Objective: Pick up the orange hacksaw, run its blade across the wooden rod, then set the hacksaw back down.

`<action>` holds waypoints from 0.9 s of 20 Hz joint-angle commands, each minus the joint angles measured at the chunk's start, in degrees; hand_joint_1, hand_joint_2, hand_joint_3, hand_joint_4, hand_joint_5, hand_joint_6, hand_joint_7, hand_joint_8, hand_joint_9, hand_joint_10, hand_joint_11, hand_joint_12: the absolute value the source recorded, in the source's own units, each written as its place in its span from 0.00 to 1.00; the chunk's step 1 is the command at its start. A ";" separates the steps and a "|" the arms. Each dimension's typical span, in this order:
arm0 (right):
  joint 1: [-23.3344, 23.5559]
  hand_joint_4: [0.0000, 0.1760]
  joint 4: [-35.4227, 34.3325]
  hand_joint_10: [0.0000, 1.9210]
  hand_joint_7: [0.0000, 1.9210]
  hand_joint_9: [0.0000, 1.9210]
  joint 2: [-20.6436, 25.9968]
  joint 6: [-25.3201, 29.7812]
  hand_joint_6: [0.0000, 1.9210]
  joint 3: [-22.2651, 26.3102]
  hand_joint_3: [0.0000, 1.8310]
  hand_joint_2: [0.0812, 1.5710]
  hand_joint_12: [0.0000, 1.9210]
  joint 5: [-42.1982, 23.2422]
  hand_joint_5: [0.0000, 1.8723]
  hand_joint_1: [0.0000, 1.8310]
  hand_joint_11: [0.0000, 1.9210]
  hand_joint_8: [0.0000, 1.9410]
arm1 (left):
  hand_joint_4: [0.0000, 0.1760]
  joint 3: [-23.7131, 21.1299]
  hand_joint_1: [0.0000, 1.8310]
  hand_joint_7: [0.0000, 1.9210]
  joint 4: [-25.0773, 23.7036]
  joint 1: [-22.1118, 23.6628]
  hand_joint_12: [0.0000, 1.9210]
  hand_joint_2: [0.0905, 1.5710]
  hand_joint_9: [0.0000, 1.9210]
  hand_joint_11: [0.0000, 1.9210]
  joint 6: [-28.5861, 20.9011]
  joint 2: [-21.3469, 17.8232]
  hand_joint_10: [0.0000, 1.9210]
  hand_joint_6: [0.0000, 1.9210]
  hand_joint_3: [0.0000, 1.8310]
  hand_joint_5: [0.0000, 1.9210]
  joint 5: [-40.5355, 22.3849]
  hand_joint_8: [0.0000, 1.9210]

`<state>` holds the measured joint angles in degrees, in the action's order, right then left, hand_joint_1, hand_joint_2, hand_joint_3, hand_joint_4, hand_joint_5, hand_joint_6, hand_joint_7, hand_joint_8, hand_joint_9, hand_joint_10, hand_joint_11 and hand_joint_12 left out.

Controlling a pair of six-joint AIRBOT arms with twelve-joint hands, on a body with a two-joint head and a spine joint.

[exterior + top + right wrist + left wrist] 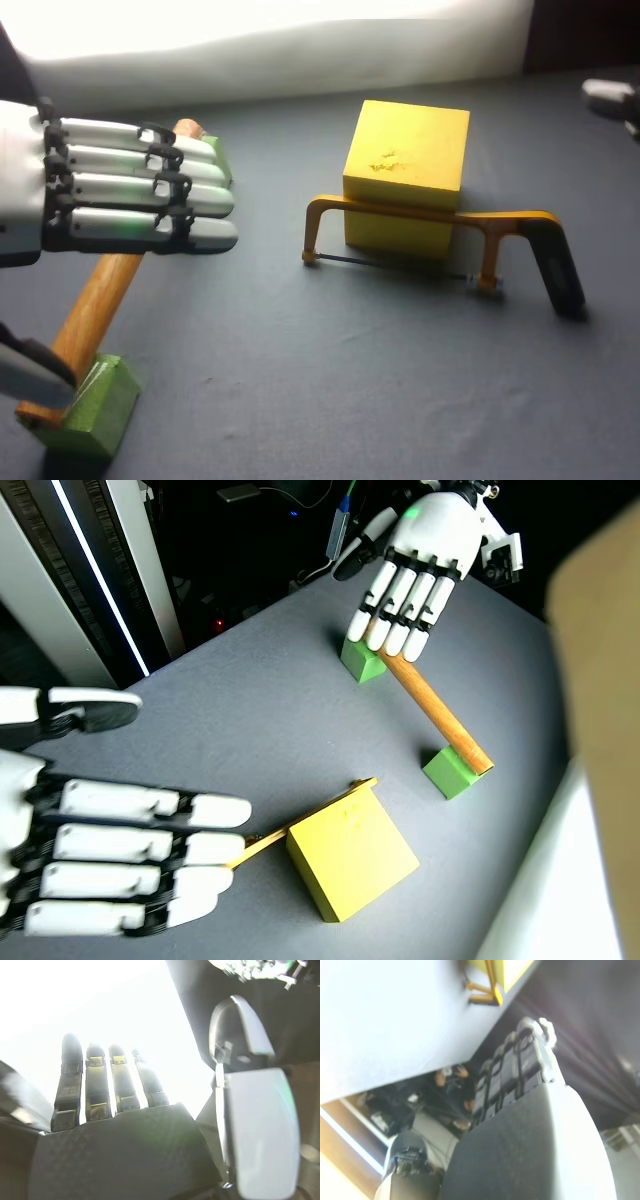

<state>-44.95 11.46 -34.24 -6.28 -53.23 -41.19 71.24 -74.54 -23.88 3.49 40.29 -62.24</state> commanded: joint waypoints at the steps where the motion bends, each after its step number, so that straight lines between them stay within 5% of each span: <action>1: -0.69 0.00 -2.76 0.00 0.00 0.02 0.57 1.10 0.00 -0.29 0.00 0.74 0.25 -9.41 0.00 0.41 0.00 0.00 | 0.00 -0.36 0.00 0.03 4.35 0.08 0.08 0.73 0.03 0.00 0.02 -0.76 0.00 0.00 0.00 0.02 -2.99 0.00; 11: -9.25 0.00 -5.70 0.00 0.02 0.02 -2.24 21.43 0.00 -5.55 0.00 0.66 0.22 -9.19 0.03 0.56 0.00 0.00 | 0.00 -8.01 0.01 0.01 4.37 -3.60 0.05 0.73 0.02 0.00 0.01 -9.55 0.00 0.00 0.00 0.02 2.10 0.00; 18: -14.25 0.00 -8.26 0.00 0.00 0.02 -7.72 27.04 0.00 -13.20 0.00 0.69 0.23 -13.08 0.01 0.56 0.00 0.00 | 0.00 -10.39 0.00 0.02 4.35 -6.62 0.08 0.74 0.02 0.00 0.01 -13.53 0.00 0.00 0.00 0.03 1.23 0.00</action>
<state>-59.88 4.95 -42.50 20.40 -66.57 -48.10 60.86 -74.48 -31.29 3.49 27.27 -58.15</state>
